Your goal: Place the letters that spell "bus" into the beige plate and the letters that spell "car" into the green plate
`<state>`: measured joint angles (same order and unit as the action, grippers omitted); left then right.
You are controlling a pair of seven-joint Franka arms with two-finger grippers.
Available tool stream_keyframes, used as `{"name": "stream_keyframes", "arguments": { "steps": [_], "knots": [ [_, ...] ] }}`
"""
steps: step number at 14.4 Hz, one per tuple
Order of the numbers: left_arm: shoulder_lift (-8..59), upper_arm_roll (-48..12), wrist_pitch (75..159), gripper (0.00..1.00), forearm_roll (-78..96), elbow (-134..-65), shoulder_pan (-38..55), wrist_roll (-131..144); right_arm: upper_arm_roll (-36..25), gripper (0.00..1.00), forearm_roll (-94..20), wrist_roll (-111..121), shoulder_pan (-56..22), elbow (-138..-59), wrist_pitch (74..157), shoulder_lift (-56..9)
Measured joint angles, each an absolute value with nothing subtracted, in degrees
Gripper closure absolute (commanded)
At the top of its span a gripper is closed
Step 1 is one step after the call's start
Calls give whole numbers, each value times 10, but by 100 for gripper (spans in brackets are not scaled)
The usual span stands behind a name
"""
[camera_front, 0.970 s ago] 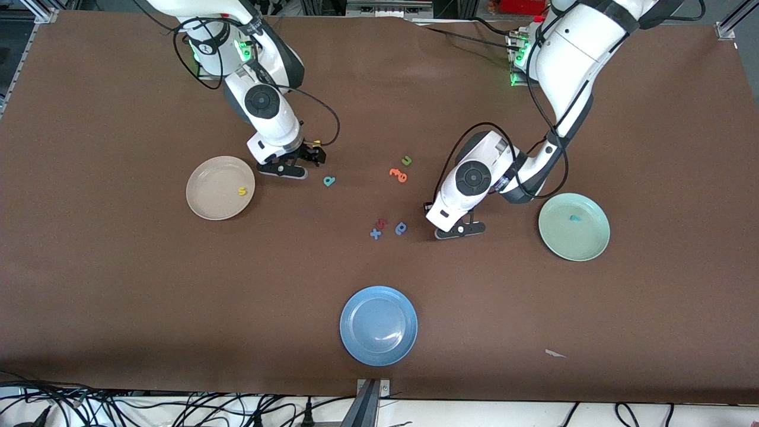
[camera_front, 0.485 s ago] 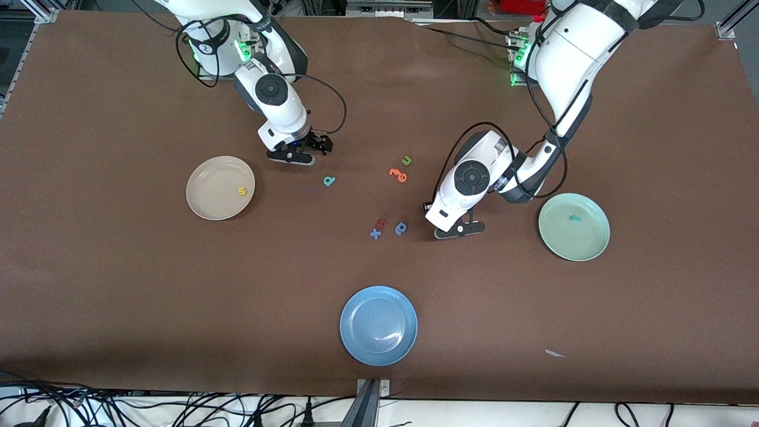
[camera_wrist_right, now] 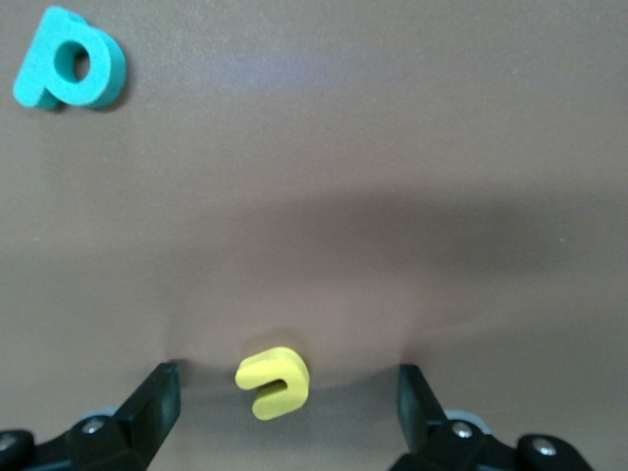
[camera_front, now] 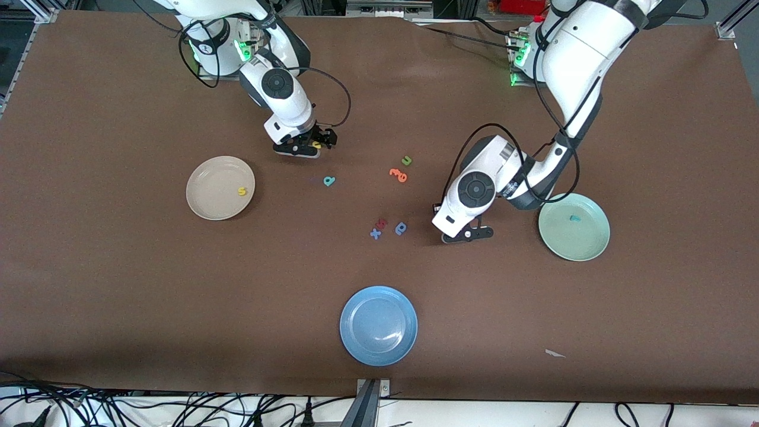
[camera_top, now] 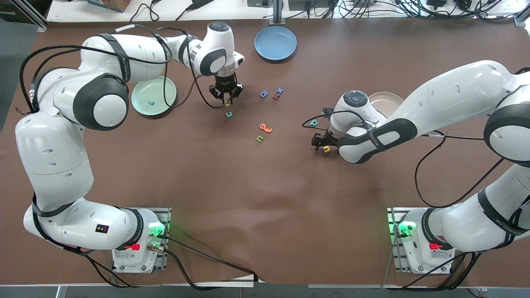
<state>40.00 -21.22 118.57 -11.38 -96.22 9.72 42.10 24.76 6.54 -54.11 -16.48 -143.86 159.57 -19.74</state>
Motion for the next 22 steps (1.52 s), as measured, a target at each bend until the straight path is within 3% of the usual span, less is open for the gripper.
{"name": "stream_keyframes", "arguments": {
  "steps": [3,5,13,18,19,20,21,22],
  "knots": [
    [395,-209,1117,80,-115,-933,52,313,249,80,78,-541,-165,-1440,1602,-196],
    [386,-208,1092,80,-115,-931,8,228,252,99,80,-541,-165,-1440,1606,-194],
    [346,-209,1084,84,-157,-960,-123,33,250,100,94,-534,-164,-1439,1594,-188],
    [277,-210,1215,82,-160,-1088,-169,27,237,100,95,-418,-108,-1360,1365,-117],
    [265,-210,1251,71,-160,-1117,-178,27,237,100,95,-388,-96,-1338,1327,-109],
    [254,-210,1283,49,-160,-1145,-188,27,235,100,95,-351,-81,-1320,1301,-105],
    [248,-210,1302,0,-160,-1166,-196,26,229,100,95,-312,-65,-1311,1288,-104],
    [244,-210,1312,0,-160,-1178,-201,24,216,100,95,-271,-52,-1307,1284,-104]
  ]
}}
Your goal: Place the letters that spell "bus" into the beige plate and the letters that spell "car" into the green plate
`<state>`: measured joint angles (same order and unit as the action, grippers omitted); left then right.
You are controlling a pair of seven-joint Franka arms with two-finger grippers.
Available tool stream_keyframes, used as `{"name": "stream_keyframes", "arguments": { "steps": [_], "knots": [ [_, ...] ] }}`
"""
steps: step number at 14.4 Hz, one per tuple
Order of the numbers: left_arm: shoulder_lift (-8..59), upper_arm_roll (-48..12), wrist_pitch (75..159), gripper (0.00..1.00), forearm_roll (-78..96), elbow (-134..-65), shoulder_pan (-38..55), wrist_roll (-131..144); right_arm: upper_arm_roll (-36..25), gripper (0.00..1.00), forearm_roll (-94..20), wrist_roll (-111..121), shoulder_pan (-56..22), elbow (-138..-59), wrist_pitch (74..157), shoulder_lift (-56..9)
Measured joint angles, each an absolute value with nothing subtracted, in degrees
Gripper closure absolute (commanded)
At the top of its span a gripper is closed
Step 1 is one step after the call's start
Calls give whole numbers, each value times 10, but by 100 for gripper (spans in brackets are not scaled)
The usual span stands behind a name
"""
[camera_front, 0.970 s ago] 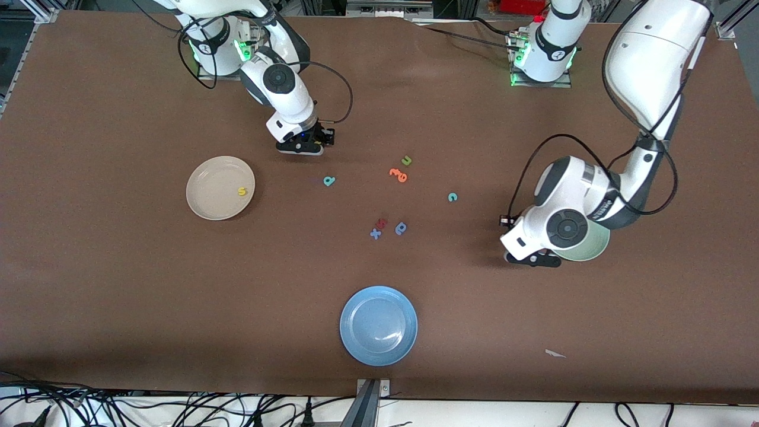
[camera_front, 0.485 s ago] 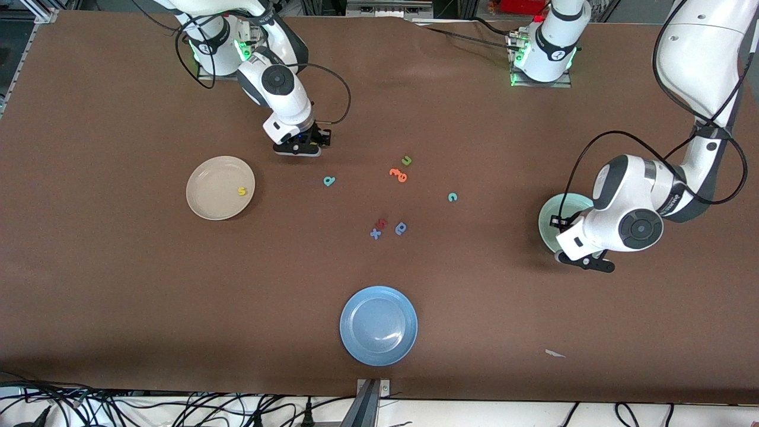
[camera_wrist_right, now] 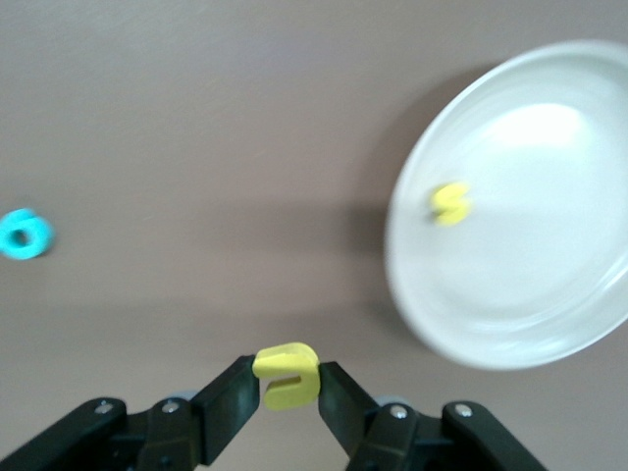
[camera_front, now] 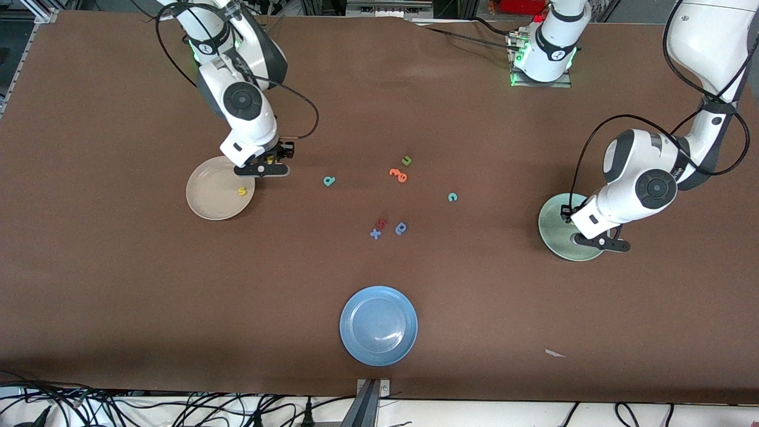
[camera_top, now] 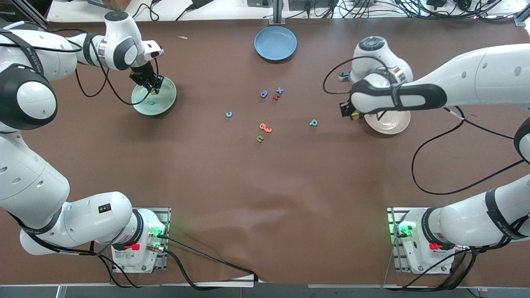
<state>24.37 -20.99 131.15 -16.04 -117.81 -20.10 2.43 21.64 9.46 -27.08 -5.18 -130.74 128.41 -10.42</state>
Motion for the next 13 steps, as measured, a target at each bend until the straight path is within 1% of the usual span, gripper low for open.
{"name": "stream_keyframes", "arguments": {
  "steps": [4,7,8,9,13],
  "knots": [
    [237,-217,1313,0,-160,-1185,-203,23,144,100,95,-145,-37,-1309,1291,-114],
    [236,-252,1313,0,-160,-1186,-202,94,129,100,95,-123,-37,-1311,1306,-122],
    [236,-275,1313,0,-160,-1187,-201,139,129,63,95,-123,-37,-1314,1319,-126],
    [236,-300,1313,0,-160,-1189,-200,181,128,1,95,-123,-37,-1319,1333,-130],
    [240,-388,1314,0,-160,-1203,-184,339,125,0,95,-123,-37,-1332,1358,-141]
  ]
}}
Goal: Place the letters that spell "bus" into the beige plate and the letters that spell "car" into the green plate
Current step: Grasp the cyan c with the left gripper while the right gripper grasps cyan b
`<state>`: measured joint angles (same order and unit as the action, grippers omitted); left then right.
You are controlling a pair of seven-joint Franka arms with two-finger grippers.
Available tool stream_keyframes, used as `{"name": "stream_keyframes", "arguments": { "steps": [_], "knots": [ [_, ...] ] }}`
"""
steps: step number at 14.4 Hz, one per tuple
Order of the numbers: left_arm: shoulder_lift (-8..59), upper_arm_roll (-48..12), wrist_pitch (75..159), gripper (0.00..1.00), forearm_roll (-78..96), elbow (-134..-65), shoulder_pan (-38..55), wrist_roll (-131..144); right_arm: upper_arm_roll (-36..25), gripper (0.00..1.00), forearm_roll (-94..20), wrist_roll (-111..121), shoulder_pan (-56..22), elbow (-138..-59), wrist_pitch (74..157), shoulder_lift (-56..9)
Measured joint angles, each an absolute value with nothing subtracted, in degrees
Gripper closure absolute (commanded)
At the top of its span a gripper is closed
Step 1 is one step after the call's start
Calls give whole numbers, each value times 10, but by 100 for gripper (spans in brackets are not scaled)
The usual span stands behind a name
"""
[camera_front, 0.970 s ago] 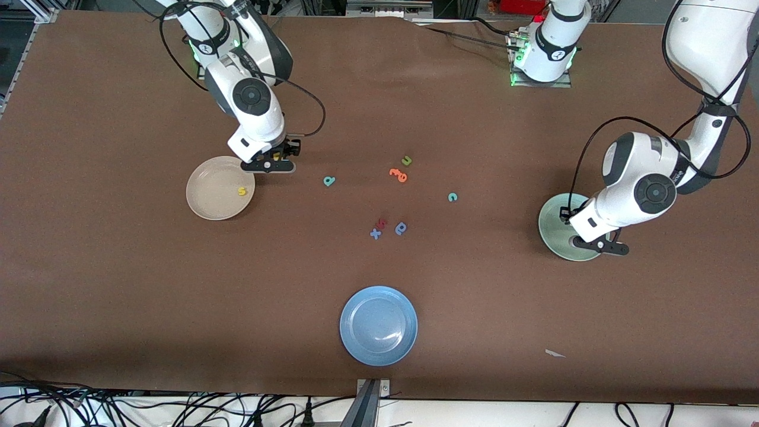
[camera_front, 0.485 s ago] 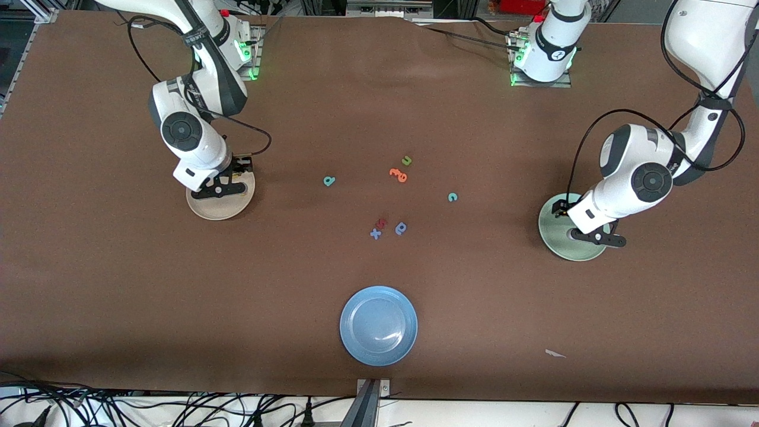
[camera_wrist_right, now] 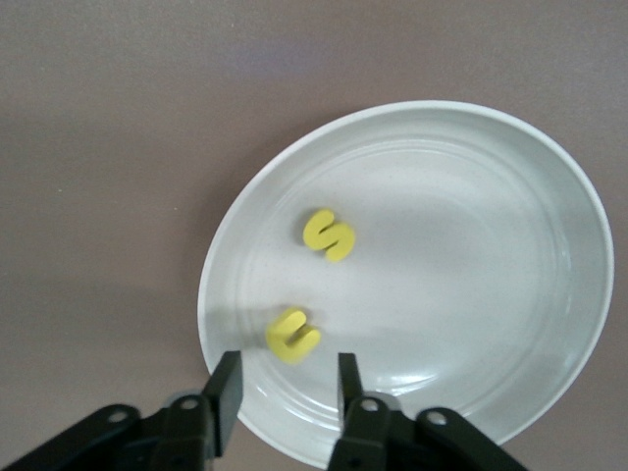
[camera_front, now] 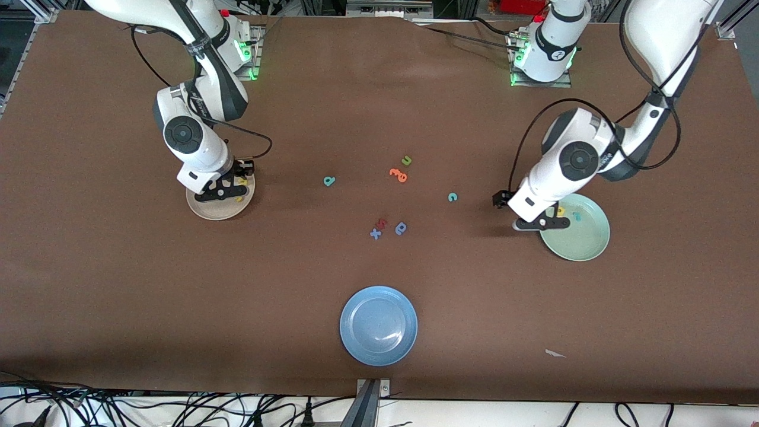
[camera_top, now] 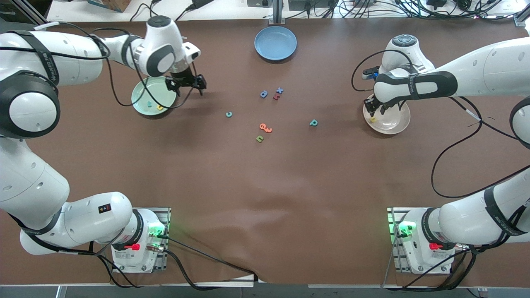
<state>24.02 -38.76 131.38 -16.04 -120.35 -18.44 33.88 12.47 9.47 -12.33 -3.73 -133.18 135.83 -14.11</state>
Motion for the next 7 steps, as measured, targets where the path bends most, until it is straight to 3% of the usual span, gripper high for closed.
{"name": "stream_keyframes", "arguments": {
  "steps": [3,7],
  "knots": [
    [251,-400,1342,0,-160,-1209,-131,416,129,0,95,-155,-37,-1332,1360,-141],
    [287,-399,1380,2,-229,-1212,-72,510,220,0,95,-346,-44,-1331,1393,-150]
  ]
}}
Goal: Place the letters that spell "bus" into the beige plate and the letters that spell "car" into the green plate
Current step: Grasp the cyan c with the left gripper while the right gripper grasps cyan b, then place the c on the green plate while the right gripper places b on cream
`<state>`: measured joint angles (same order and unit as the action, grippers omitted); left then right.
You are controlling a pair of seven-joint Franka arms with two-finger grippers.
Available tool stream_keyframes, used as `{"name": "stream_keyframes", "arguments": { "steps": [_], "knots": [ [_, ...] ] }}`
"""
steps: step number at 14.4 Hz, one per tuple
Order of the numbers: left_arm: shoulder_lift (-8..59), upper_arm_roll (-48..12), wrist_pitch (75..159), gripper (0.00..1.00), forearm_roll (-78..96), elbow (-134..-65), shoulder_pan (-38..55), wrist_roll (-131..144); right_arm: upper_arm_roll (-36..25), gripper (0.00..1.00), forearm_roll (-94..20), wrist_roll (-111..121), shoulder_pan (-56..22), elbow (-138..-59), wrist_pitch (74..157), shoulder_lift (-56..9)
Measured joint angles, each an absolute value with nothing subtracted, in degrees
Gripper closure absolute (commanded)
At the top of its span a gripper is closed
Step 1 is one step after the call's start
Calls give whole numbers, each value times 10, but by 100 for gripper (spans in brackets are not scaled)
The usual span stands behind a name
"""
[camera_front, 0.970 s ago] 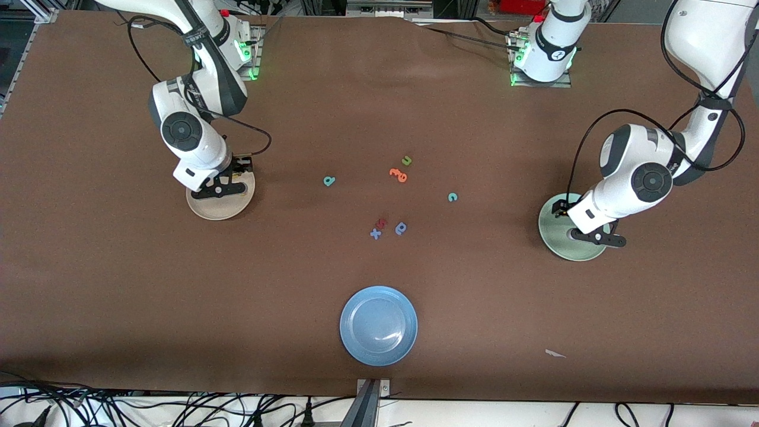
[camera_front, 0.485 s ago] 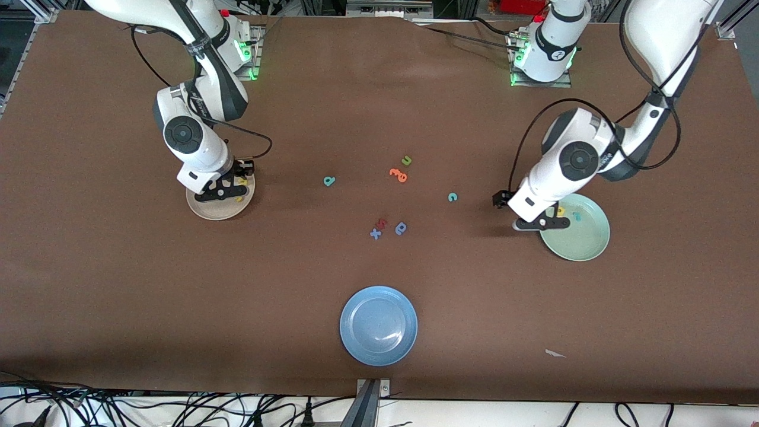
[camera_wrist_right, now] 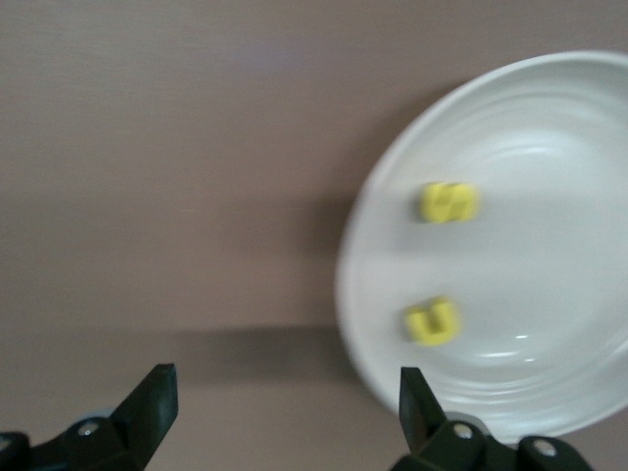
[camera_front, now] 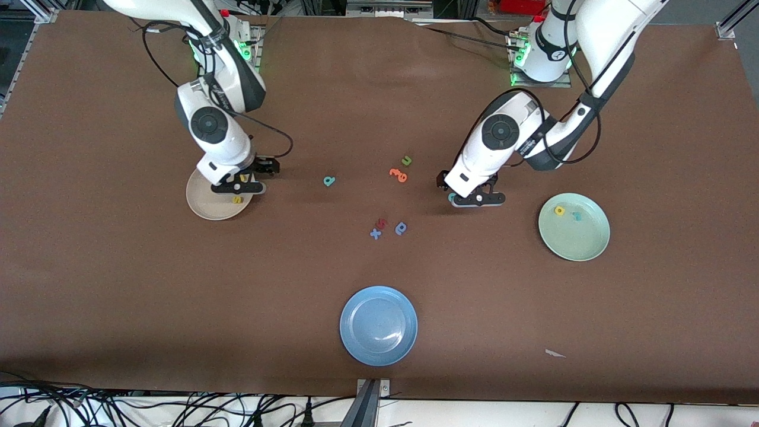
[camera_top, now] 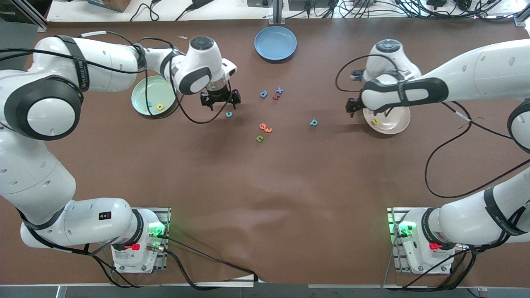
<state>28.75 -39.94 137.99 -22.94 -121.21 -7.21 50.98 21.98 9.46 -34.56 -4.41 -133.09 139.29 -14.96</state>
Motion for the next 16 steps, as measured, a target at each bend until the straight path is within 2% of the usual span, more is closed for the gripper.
{"name": "stream_keyframes", "arguments": {
  "steps": [5,8,11,14,15,16],
  "knots": [
    [341,-395,1396,6,-333,-1211,-72,555,261,0,115,-482,-83,-1315,1484,-211],
    [348,-395,1396,19,-334,-1207,-72,555,263,0,166,-565,-105,-1276,1497,-256],
    [352,-395,1396,27,-334,-1202,-72,556,269,0,212,-638,-125,-1227,1497,-298],
    [363,-395,1396,44,-334,-1189,-66,560,269,1,224,-648,-129,-1214,1497,-319],
    [366,-395,1396,50,-334,-1186,-65,561,268,9,229,-648,-128,-1214,1496,-322],
    [368,-395,1396,55,-334,-1184,-65,561,268,22,234,-648,-128,-1214,1496,-325]
  ]
}}
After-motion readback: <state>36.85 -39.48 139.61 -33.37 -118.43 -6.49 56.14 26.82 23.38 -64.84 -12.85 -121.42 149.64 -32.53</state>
